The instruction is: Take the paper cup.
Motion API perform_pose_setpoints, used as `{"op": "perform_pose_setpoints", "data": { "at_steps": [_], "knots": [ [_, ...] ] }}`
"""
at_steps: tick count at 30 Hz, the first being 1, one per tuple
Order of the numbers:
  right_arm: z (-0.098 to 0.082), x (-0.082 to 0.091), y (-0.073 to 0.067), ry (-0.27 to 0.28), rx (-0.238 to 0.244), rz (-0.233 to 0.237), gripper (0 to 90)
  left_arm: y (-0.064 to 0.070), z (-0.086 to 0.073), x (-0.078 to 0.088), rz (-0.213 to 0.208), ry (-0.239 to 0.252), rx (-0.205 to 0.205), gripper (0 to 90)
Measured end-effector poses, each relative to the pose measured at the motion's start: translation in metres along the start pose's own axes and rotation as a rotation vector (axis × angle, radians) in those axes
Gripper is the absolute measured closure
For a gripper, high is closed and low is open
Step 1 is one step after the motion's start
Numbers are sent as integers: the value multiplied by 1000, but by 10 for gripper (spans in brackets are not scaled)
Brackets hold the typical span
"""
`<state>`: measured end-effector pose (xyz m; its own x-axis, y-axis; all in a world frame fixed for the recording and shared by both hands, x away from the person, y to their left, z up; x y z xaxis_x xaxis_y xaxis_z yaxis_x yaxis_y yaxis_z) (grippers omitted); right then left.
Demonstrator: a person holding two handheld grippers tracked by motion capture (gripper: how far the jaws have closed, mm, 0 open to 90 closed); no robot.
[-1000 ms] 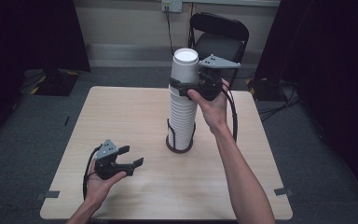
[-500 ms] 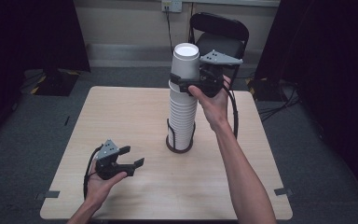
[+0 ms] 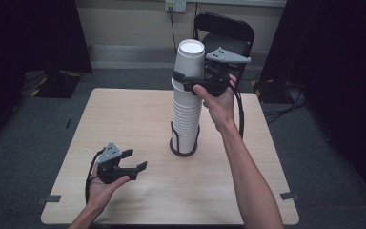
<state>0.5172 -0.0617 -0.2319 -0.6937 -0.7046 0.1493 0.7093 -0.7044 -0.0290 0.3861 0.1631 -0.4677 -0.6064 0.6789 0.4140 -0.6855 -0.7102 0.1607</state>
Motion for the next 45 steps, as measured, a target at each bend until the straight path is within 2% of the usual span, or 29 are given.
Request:
{"op": "perform_pose_setpoints", "data": {
  "at_steps": [7, 16, 24, 27, 32, 35, 37, 42, 45],
  "knots": [
    [9, 4, 2, 38, 1, 9, 140, 0, 0, 0, -1, -2, -5, 226],
    [24, 13, -2, 77, 20, 19, 144, -1, 0, 0, 5, -1, 3, 226],
    [35, 23, 0, 117, -1, 13, 146, -1, 0, 0, 4, 0, 6, 226],
    [36, 26, 1, 121, -2, 11, 146, -1, 0, 0, 4, 0, 5, 226],
    [37, 37, 3, 125, 2, 1, 147, -3, 2, 0, 22, 45, 34, 226],
    [38, 48, 5, 115, 10, -15, 147, -2, 3, 1, 13, 59, 34, 230],
    [37, 50, 6, 110, 12, -18, 147, -1, 4, 1, 12, 61, 29, 230],
    [30, 68, 17, 88, -17, -49, 148, 1, 4, 1, 3, 50, 24, 230],
    [28, 74, 19, 91, -14, -55, 148, 1, 4, 0, 1, 51, 21, 230]
  ]
}}
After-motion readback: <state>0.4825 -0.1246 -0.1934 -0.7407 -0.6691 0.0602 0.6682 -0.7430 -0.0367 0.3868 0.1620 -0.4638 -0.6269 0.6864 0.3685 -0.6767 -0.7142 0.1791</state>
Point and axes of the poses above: each handheld gripper's, and its own axes: x roughly backward along the jaws, z roughly out of its top, y roughly to its right, the point moved 6 cm from there along -x, roughly forward along the jaws, and after that the axes turned 2 degrees about -z, right-handed, at the moved point
